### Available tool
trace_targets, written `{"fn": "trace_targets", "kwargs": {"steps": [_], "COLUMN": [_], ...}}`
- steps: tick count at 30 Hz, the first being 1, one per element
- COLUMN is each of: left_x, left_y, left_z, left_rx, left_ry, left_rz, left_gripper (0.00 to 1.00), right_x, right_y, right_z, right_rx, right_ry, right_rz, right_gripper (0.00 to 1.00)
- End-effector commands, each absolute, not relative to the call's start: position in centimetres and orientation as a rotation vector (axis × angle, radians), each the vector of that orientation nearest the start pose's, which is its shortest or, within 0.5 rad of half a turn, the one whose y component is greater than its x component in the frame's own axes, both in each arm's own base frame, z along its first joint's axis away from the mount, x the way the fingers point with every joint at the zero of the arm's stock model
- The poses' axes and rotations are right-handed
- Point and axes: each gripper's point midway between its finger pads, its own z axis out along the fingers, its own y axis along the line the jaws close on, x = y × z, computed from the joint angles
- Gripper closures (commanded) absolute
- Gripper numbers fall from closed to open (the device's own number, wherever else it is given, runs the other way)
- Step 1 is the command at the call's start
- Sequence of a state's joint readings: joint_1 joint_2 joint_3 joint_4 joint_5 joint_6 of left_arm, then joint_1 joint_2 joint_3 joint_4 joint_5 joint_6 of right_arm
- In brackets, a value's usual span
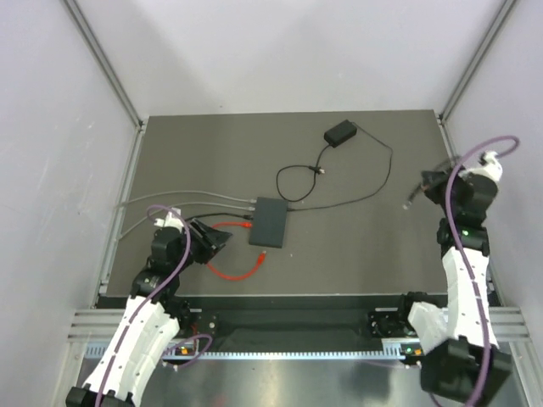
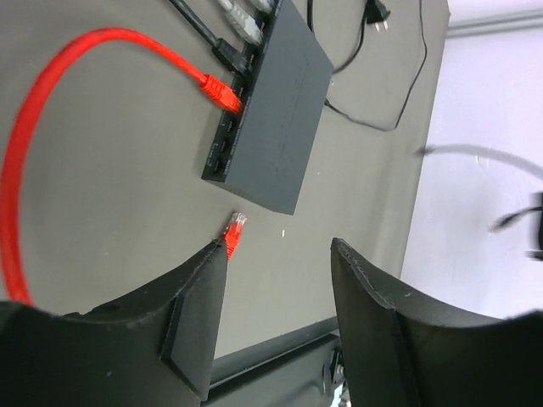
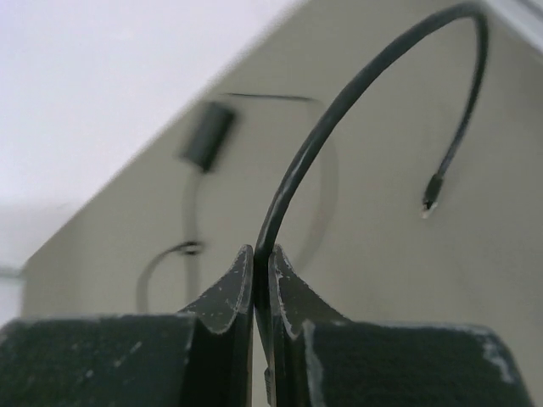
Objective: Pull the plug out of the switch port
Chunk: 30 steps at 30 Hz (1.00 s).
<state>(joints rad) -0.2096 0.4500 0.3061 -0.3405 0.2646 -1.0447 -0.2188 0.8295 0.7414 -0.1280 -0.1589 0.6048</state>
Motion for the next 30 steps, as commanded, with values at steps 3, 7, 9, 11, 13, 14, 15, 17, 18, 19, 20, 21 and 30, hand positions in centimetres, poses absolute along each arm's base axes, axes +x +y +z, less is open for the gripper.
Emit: {"fn": "trace_targets", "kwargs": {"steps": [3, 7, 9, 11, 13, 14, 15, 17, 18, 19, 20, 21, 30], "left_x": [22.0, 22.4, 22.8, 23.2, 23.5, 23.6, 23.8, 23.9, 24.0, 24.0, 24.1, 24.1, 23.9], "left_y": [-14.3, -15.0, -15.2, -15.3, -15.5, -15.7, -15.9, -16.1, -16.1, -16.1, -16.2, -16.2, -16.1], "left_z": [13.5, 13.5, 13.9, 13.9, 13.7, 14.1, 14.0, 14.3, 14.3, 14.3, 14.4, 14.5, 14.5], "left_rx": [-0.629, -0.588, -0.560, -0.547, -0.542, -0.530, -0.523, -0.510, -0.507, -0.505, -0.502, -0.501, -0.506], "left_ry": [2.050, 2.090, 2.090, 2.105, 2.126, 2.125, 2.130, 2.132, 2.133, 2.134, 2.131, 2.133, 2.136], "left_rz": [-1.120, -1.142, -1.140, -1.133, -1.134, -1.149, -1.154, -1.166, -1.161, -1.164, -1.166, -1.172, -1.163], "left_gripper": [0.44, 0.44, 0.46, 0.47, 0.48, 0.48, 0.48, 0.48, 0.48, 0.48, 0.48, 0.48, 0.48], "right_x": [31.2, 29.7, 28.6, 27.5, 26.4, 25.9, 25.4, 24.5, 24.0, 23.6, 23.0, 22.6, 22.9], "right_y": [-7.5, -11.4, -12.0, -11.7, -11.7, -11.9, -12.4, -12.4, -12.7, -12.9, -12.9, -13.6, -13.7], "right_z": [18.2, 14.3, 11.8, 9.7, 8.1, 7.7, 7.2, 6.2, 5.6, 5.4, 4.8, 4.6, 9.8], "right_rx": [0.815, 1.017, 1.109, 1.171, 1.223, 1.226, 1.248, 1.272, 1.292, 1.301, 1.321, 1.341, 1.187], "right_ry": [1.747, 1.747, 1.775, 1.840, 1.896, 1.921, 1.934, 1.978, 1.998, 2.010, 2.042, 2.048, 2.041], "right_rz": [0.454, 0.467, 0.480, 0.460, 0.414, 0.376, 0.325, 0.285, 0.246, 0.221, 0.196, 0.144, 0.021], "right_gripper": [1.00, 1.00, 1.00, 1.00, 0.99, 0.98, 0.96, 0.93, 0.89, 0.87, 0.85, 0.79, 0.16]}}
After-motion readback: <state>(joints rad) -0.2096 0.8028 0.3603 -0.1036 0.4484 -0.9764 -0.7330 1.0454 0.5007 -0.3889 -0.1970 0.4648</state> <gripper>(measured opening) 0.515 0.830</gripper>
